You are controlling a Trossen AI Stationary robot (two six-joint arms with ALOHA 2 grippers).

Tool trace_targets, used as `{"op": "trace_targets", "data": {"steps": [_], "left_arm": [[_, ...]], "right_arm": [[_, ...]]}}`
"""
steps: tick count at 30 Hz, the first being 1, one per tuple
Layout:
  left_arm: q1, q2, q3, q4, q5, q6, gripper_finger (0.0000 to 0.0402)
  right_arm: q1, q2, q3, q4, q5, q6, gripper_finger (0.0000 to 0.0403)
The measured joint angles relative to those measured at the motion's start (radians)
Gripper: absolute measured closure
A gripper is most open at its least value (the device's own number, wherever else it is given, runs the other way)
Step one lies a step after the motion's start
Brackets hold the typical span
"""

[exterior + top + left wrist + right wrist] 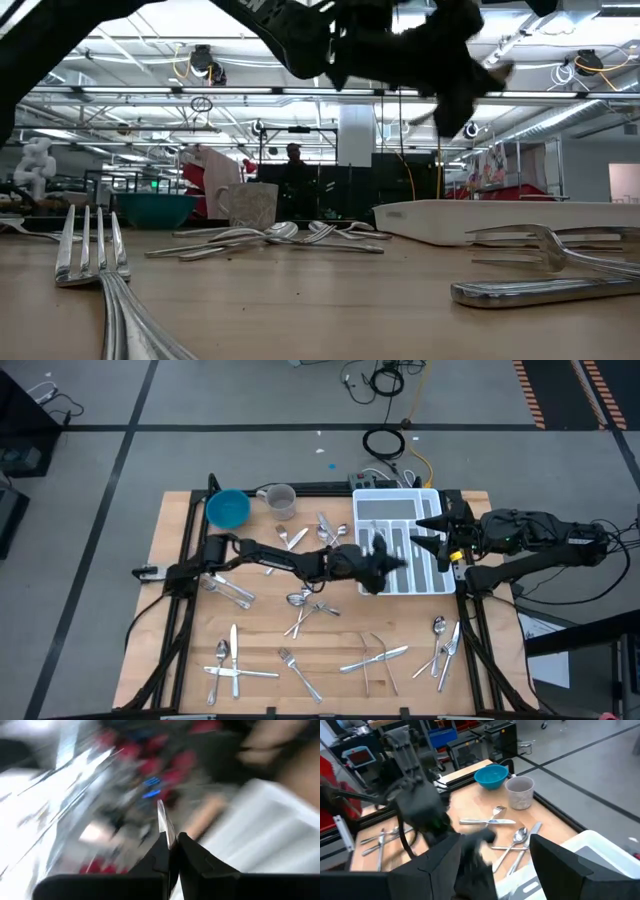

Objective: Sort silverware
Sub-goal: Put the spoon in the silverware tray

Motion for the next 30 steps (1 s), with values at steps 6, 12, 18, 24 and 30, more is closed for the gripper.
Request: {"op": "trace_targets", "data": {"steps": [6,12,18,24,30], "left_arm": [[0.016,-0.015,0.0,-0.137,-0.775,-0.495,0.0384],[0.02,-0.12,0.124,-0.808,-0.628,-1.161,0.0384],[0.114,-0.118,0.247,-1.169,-0.263,-1.717,0.0384],[0.172,-0.115,0.261,-1.486,-0.273,-2.179,0.0384],[0.141,-0.118,0.262,-1.443,-0.347,-2.386,0.0384]], "right_arm": [[0.0,0.0,0.0,0.004,0.031,0.017,0.0173],[0.0,0.003,0.0,0.068,0.031,-0.032,0.0172],[0.0,0.002,0.0,0.107,0.029,-0.041,0.0172],[0.0,0.013,0.0,0.107,0.028,-0.039,0.0172],[0.001,0.02,0.0,0.104,0.022,-0.046,0.0172]]}}
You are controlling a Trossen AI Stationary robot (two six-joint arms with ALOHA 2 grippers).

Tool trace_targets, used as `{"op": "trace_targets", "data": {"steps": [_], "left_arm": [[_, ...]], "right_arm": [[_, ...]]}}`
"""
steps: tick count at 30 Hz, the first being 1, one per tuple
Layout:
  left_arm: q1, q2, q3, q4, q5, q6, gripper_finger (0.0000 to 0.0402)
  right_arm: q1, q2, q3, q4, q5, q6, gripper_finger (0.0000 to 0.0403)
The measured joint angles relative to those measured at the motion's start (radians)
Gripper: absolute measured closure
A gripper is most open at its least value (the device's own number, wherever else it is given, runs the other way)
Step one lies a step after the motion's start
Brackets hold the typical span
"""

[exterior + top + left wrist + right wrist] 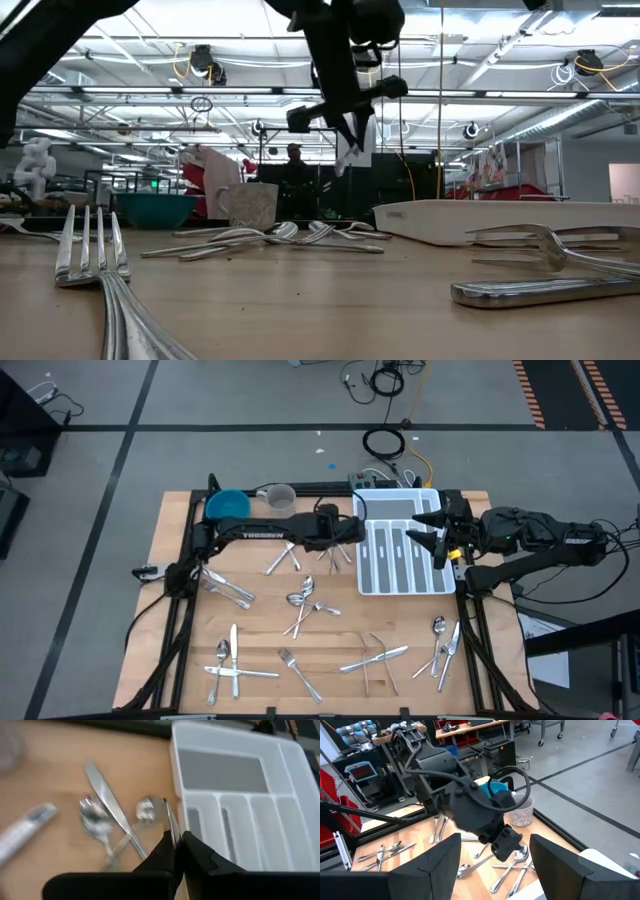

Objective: Sort silverware
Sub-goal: Put the spoon in the silverware tray

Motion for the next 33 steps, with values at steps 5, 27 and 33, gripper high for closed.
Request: {"op": "trace_targets", "data": {"steps": [5,27,33], "left_arm": [[0.032,0.017,-0.001,-0.043,0.026,-0.126,0.0384],[-0.002,0.098,0.054,0.185,0.112,-0.225,0.0387],[0.003,0.15,0.151,0.205,0.119,-0.152,0.0387]], "right_arm": [[0.0,0.01,0.0,-0.002,0.0,-0.017,0.0172],[0.0,0.02,0.0,-0.017,-0.057,-0.042,0.0172],[0.0,0.016,0.0,-0.026,-0.079,-0.042,0.0173]]}}
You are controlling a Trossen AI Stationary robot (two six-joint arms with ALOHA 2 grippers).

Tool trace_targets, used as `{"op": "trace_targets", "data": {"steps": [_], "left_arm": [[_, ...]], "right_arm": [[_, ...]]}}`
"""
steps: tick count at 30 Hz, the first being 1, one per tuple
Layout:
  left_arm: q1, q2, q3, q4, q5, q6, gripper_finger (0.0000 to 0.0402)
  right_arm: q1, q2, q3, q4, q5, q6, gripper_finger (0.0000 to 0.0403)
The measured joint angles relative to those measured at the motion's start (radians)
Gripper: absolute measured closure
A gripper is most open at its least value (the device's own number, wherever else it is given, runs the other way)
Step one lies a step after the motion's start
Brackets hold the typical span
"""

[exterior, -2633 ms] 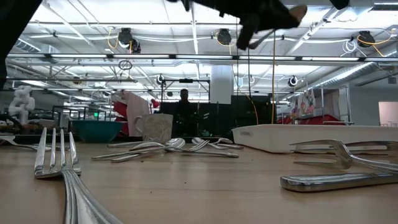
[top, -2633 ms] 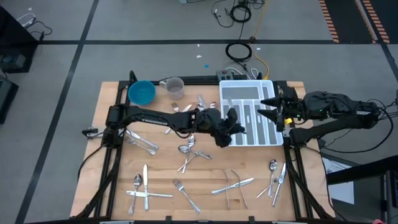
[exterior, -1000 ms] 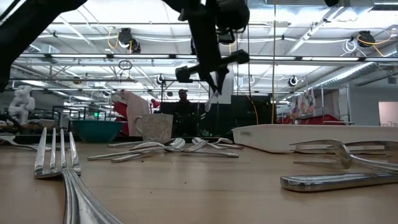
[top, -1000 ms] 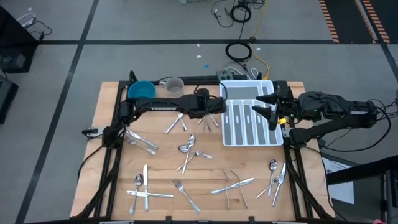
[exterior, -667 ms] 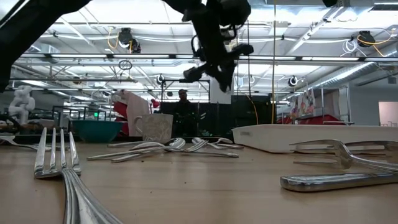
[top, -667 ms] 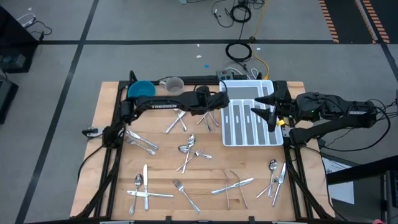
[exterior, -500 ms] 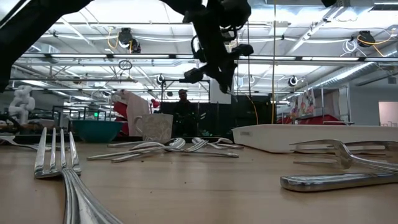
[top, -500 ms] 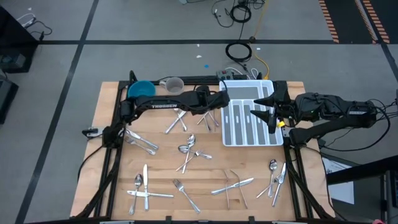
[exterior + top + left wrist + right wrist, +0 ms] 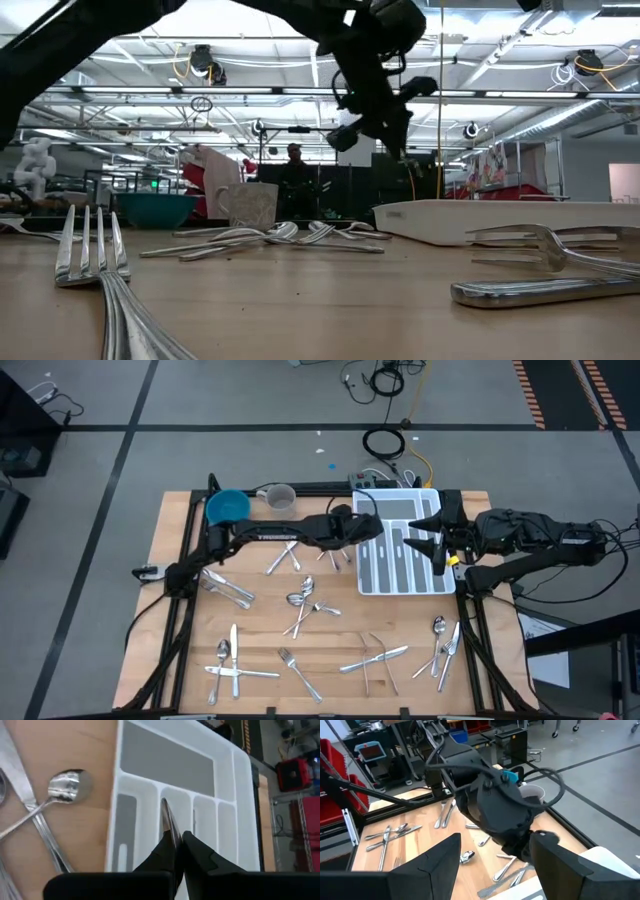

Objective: Sort silverware
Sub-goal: Put the spoon in the silverware tray

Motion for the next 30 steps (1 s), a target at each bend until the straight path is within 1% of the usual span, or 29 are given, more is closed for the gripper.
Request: {"op": "trace_targets", "data": {"steps": [7,12,15,25,30], "left_arm": [[0.003,0.098,0.111,-0.01,0.022,0.055,0.0387],[-0.001,0.143,0.163,-0.126,0.028,0.046,0.0387],[0.0,0.146,0.169,-0.128,0.027,0.042,0.0387],[0.012,0.146,0.167,-0.12,-0.032,0.041,0.0387],[0.013,0.155,0.162,-0.093,-0.037,0.056,0.0387]], "right_arm": [[0.0,0.0,0.0,-0.007,0.0,-0.003,0.0173],[0.0,0.0,0.0,-0.008,0.0,-0.003,0.0173],[0.0,0.0,0.0,-0.008,0.0,-0.003,0.0173],[0.0,0.0,0.0,-0.01,0.0,-0.003,0.0173],[0.0,0.0,0.0,-0.015,0.0,-0.003,0.0173]]}}
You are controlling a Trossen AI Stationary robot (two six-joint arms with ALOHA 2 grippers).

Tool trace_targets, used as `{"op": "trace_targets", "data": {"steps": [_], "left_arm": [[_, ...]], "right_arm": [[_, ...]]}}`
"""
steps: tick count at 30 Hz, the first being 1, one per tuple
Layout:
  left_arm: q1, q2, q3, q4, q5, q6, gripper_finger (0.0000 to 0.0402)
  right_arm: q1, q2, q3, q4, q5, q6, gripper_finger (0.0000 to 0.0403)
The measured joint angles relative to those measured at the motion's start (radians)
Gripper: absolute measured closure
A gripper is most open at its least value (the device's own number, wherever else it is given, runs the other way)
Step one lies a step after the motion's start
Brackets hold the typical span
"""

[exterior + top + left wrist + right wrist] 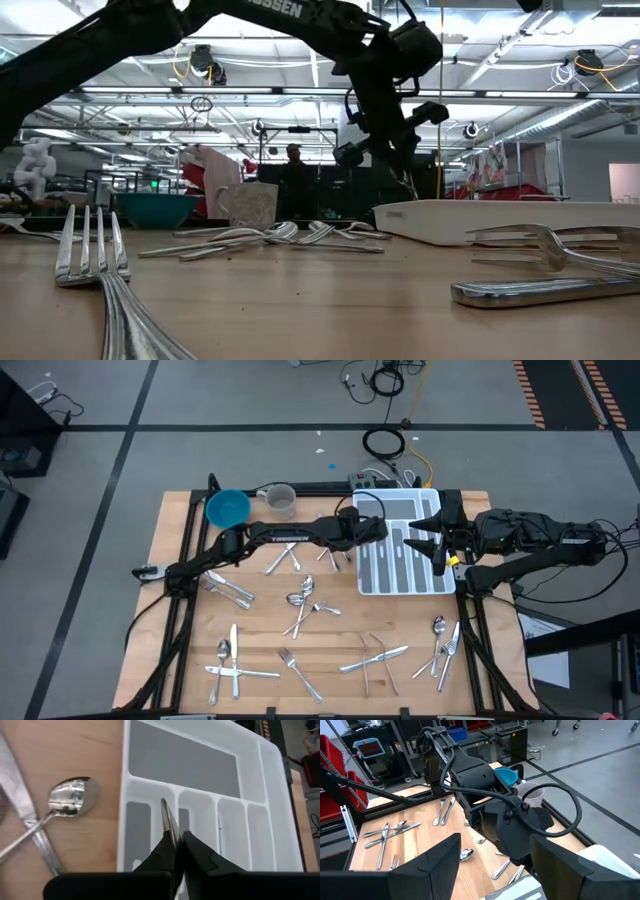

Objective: Sort silverware
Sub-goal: Put the spoon in the silverware tray

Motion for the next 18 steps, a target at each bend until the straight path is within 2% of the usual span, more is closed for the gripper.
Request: {"op": "trace_targets", "data": {"steps": [7,18], "left_arm": [[-0.001,0.04,-0.002,0.017,0.052,-0.01,0.0387],[-0.003,0.054,-0.001,0.023,0.069,0.042,0.0386]], "right_arm": [[0.0,0.0,0.0,-0.002,0.0,0.0,0.0172],[0.0,0.0,0.0,-0.004,0.0,-0.016,0.0172]]}}
